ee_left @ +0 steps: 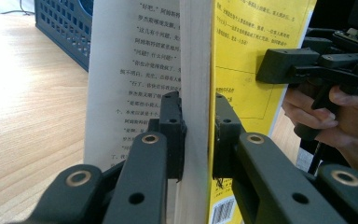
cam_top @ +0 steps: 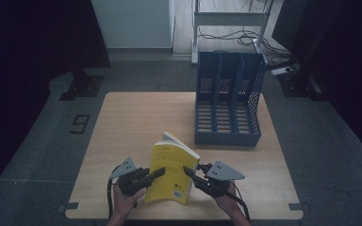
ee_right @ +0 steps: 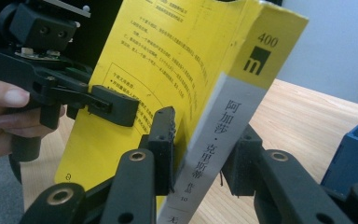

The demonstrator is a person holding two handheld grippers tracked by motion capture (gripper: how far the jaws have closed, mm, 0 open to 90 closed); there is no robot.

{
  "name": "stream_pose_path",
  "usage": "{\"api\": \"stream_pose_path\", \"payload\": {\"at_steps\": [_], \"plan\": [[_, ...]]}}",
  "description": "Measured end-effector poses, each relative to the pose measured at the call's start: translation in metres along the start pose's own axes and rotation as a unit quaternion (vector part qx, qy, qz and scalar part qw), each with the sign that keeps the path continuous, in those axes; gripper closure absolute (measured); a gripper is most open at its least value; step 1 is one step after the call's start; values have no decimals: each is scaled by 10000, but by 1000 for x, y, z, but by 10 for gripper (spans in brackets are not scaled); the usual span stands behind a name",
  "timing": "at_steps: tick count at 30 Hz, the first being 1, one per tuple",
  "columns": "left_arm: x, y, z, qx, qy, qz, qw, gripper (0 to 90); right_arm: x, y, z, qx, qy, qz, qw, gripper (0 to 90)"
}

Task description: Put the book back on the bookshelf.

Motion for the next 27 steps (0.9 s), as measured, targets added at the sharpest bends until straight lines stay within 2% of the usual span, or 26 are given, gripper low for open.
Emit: {"api": "stream_pose_path", "payload": {"at_steps": [4,10,18,27], "plan": [[1,1,1,-83,-6,61,9999,745,0,0,0,32,7,3,10000,670],[1,2,2,-159,-12,45,9999,692,-1,1,0,67,16,-62,10000,669],[4,2,7,-424,-8,113,9990,588,-5,4,-2,161,11,-215,9996,681],[4,4,8,-533,2,126,9985,550,-9,5,-6,168,-28,-274,9995,702]]}}
Point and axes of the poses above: each handheld gripper's, and its own axes: z roughly forward along the jaws, x roughly out of its underside, y roughly to its left, the point moved 3 cm from there along z, roughly forward along the jaws, and after that the axes turned 3 degrees about -x, right-handed, at the moved point
